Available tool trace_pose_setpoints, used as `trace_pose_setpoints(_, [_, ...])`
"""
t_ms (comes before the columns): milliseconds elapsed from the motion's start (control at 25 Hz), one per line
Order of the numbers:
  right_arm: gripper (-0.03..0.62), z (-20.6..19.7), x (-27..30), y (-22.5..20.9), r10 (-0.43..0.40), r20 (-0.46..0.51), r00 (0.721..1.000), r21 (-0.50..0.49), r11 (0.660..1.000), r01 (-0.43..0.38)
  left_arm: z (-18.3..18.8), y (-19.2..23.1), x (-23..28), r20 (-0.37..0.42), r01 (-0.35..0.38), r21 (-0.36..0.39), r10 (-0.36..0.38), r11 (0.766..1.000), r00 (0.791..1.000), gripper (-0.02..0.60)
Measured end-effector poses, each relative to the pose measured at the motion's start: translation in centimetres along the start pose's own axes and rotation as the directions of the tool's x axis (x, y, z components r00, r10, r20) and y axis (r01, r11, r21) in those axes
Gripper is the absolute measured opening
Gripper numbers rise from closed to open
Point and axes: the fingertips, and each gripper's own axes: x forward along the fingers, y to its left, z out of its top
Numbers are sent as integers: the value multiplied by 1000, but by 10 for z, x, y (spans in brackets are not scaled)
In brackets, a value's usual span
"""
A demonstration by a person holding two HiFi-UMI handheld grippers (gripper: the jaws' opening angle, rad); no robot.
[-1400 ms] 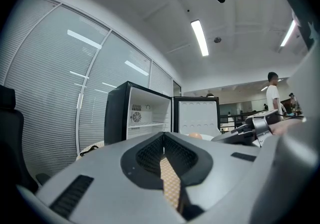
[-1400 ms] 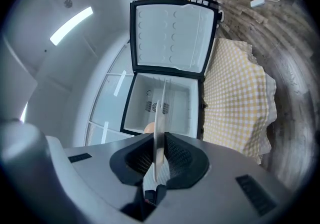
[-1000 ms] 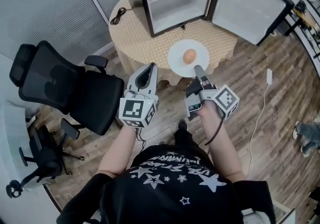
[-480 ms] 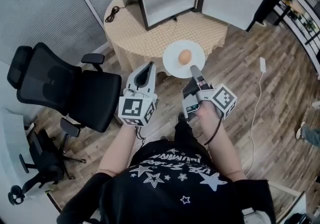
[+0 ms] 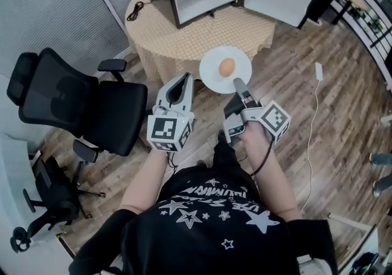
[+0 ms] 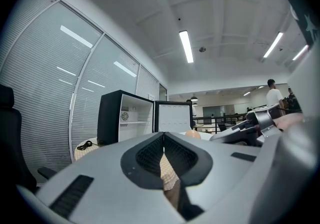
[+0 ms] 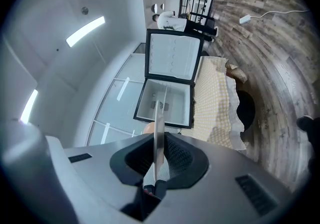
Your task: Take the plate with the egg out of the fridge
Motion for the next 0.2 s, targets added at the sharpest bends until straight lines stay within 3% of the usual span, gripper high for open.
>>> trace_pose_setpoints(200, [55, 0, -9, 3, 20, 4, 1000, -9, 1000, -20, 0, -6, -6, 6, 4, -3, -4, 1000, 1000, 8])
